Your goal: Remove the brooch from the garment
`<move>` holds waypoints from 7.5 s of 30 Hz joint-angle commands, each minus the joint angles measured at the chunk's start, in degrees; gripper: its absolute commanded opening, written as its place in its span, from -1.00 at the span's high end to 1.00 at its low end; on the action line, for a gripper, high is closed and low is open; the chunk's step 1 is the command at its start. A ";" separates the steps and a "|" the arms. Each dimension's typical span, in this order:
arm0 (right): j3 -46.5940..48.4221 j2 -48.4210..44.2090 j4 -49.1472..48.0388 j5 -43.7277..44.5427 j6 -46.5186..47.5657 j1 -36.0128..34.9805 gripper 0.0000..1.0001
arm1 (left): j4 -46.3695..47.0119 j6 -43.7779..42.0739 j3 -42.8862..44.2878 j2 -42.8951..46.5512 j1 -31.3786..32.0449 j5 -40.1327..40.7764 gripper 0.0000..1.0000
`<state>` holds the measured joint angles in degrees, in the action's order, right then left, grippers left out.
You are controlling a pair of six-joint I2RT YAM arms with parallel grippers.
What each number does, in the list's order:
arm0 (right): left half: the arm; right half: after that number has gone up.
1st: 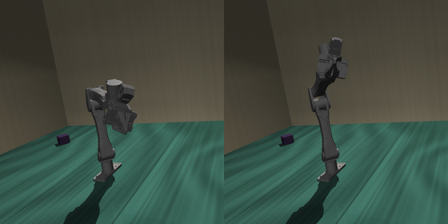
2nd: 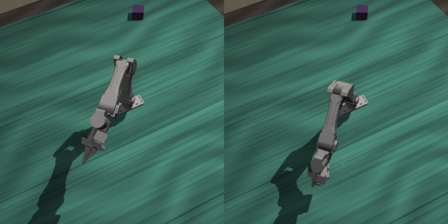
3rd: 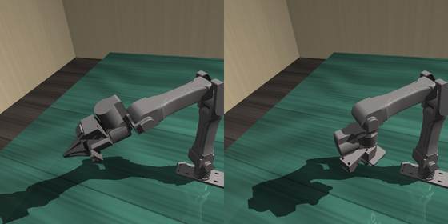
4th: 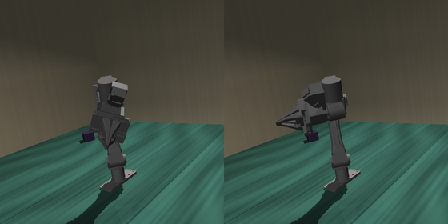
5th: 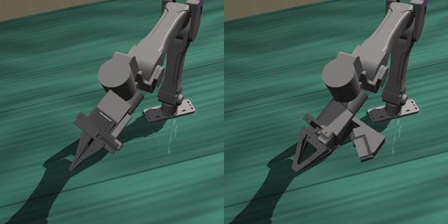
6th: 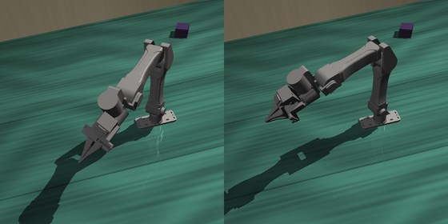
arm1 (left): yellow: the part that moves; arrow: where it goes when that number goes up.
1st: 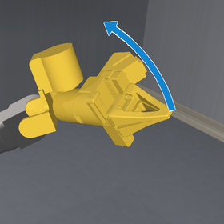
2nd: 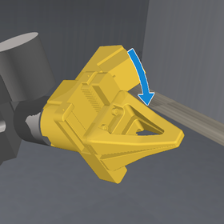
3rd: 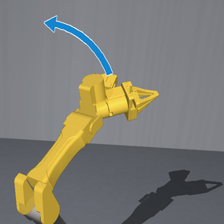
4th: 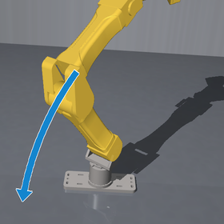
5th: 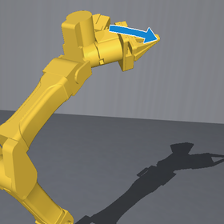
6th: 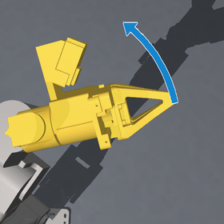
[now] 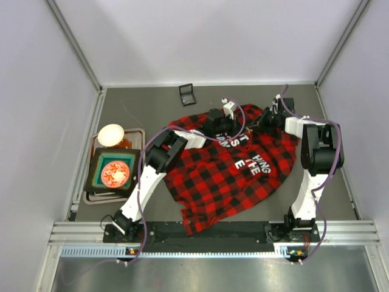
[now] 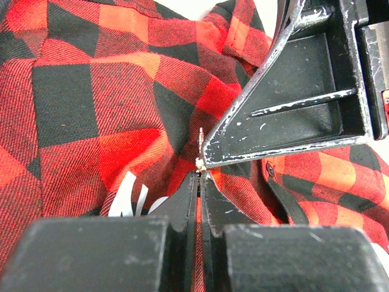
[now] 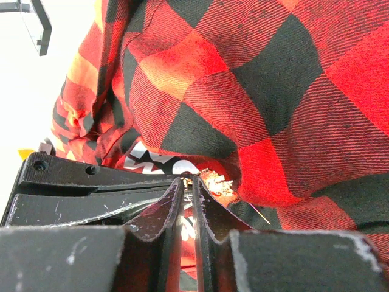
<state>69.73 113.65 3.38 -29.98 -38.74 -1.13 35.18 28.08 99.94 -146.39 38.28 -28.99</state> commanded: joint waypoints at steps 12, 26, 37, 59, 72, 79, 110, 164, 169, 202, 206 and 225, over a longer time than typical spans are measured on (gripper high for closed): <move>-2.24 -8.35 -0.21 1.85 1.65 0.07 0.58 | -3.27 -2.59 -1.42 4.71 1.44 0.08 1.00; -6.27 -8.27 -7.41 -0.07 -9.33 0.86 -0.17 | -13.99 -10.84 -0.54 9.01 4.08 10.97 1.00; -6.71 -6.59 -6.72 1.14 -11.53 0.51 0.15 | -20.85 -17.00 2.97 9.80 6.72 17.21 0.97; -8.65 -5.01 -8.56 0.62 -8.63 0.33 0.03 | -27.35 -16.65 8.07 9.28 7.60 13.62 0.57; -12.52 -7.56 -9.71 -0.26 -8.54 0.95 -0.03 | -25.16 -12.61 8.26 8.58 7.51 7.11 0.20; -14.71 -8.26 -10.58 -0.61 -8.46 2.53 0.06 | -24.10 -11.03 5.70 10.59 7.33 5.70 0.15; -13.40 -7.30 -9.26 1.24 -3.45 3.32 1.00 | -22.00 9.10 -17.93 23.07 0.48 9.22 0.20; -16.72 -25.40 -7.16 -24.59 19.93 -21.54 1.00 | -31.56 8.05 -48.77 75.08 -0.14 7.98 -0.32; -19.19 -29.00 -7.07 -27.94 21.25 -29.27 1.00 | -42.62 7.70 -50.72 89.33 -4.52 10.88 -0.39; -20.69 -31.82 -18.32 -32.25 11.58 -33.15 1.00 | -45.03 1.98 -53.35 83.02 -10.33 -14.24 -0.32; -20.34 -30.85 -18.76 -33.13 11.06 -33.24 1.00 | -43.44 2.51 -53.71 82.05 -10.33 -17.58 -0.07; -21.48 -30.06 -21.92 -32.69 7.89 -33.42 1.00 | -36.23 5.32 -55.47 80.73 -10.25 -21.72 0.92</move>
<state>47.64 83.33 -14.17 -61.73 -30.46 -34.33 -5.54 33.28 44.49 -66.06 28.08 -49.19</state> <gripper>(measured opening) 0.077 0.109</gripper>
